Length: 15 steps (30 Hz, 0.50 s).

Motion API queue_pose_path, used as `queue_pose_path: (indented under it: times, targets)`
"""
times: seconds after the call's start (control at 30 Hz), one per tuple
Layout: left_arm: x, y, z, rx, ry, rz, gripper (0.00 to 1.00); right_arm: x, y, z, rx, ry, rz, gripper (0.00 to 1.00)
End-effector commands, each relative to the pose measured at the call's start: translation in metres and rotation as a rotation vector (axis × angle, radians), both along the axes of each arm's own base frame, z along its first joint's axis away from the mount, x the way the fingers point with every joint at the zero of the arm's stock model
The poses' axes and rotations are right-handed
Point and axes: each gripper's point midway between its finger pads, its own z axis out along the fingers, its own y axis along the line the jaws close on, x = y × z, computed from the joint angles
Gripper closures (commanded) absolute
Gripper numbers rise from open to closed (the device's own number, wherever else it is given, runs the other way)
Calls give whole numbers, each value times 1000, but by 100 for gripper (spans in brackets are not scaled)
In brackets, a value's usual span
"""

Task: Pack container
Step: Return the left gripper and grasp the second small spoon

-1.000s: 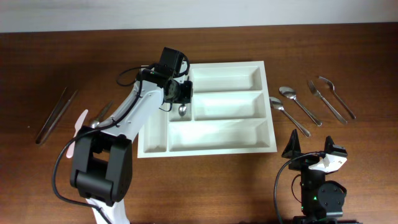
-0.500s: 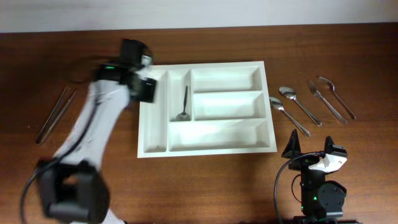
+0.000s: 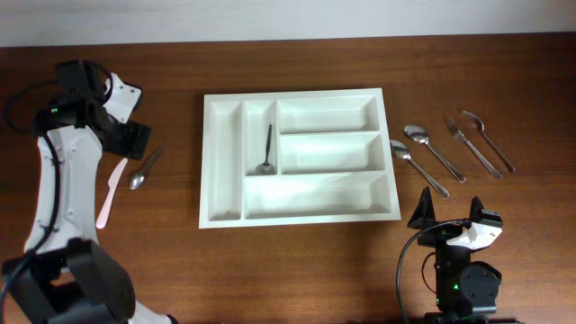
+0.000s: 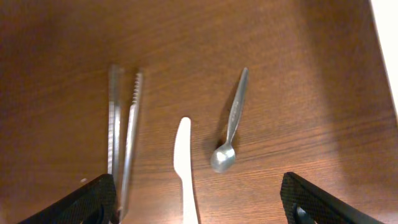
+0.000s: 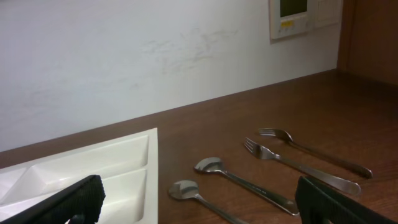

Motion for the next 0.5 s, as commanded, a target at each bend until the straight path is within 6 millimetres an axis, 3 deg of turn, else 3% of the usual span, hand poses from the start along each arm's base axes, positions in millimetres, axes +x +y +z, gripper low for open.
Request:
queue_pose_path:
  times: [0.0, 0.47]
  targets:
    - [4, -19, -31, -107, 49, -180, 13, -1, -2, 0, -10, -5, -14, 1]
    - [7, -16, -128, -149, 240, -192, 16, -1, -2, 0, -10, -5, -14, 1]
